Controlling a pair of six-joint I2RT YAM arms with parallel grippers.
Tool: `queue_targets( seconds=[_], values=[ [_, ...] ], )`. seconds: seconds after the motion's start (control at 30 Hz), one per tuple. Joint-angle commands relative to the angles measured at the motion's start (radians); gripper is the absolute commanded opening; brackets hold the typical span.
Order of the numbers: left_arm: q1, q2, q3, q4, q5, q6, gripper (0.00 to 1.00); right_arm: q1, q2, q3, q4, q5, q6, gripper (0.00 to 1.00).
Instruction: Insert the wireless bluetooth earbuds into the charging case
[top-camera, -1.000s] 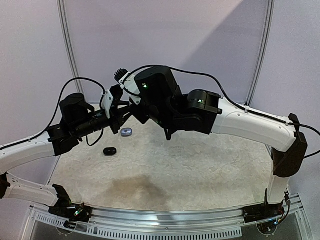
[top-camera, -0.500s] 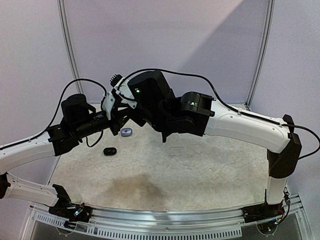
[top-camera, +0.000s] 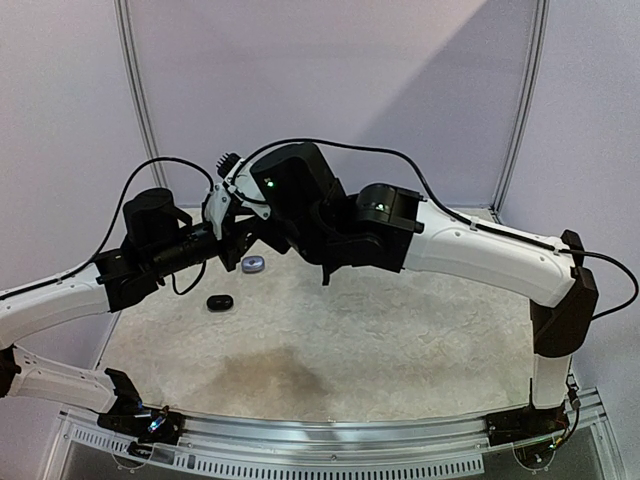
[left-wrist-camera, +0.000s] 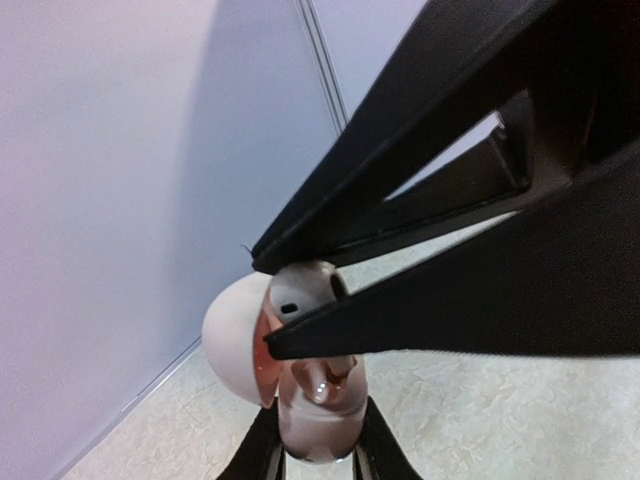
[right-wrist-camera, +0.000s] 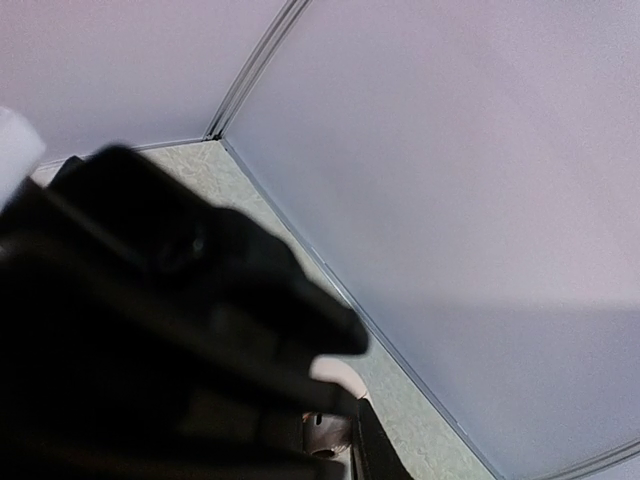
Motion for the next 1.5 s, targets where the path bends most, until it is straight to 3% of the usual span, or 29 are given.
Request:
queue_targets(
  seconds=[0.0, 0.73, 1.47],
  values=[
    [-0.014, -0.006, 0.015, 0.09, 0.01, 0.013, 0.0, 0.005, 0.045, 0.004, -0.085, -0.011, -0.019, 0.1],
    [-0.014, -0.011, 0.001, 0.123, 0.089, -0.068, 0.0, 0.005, 0.076, 0.032, -0.069, -0.044, -0.007, 0.17],
    [-0.005, -0.014, 0.0, 0.15, 0.123, -0.159, 0.0, -0.002, 0.069, 0.039, -0.078, -0.047, 0.018, 0.31]
  ],
)
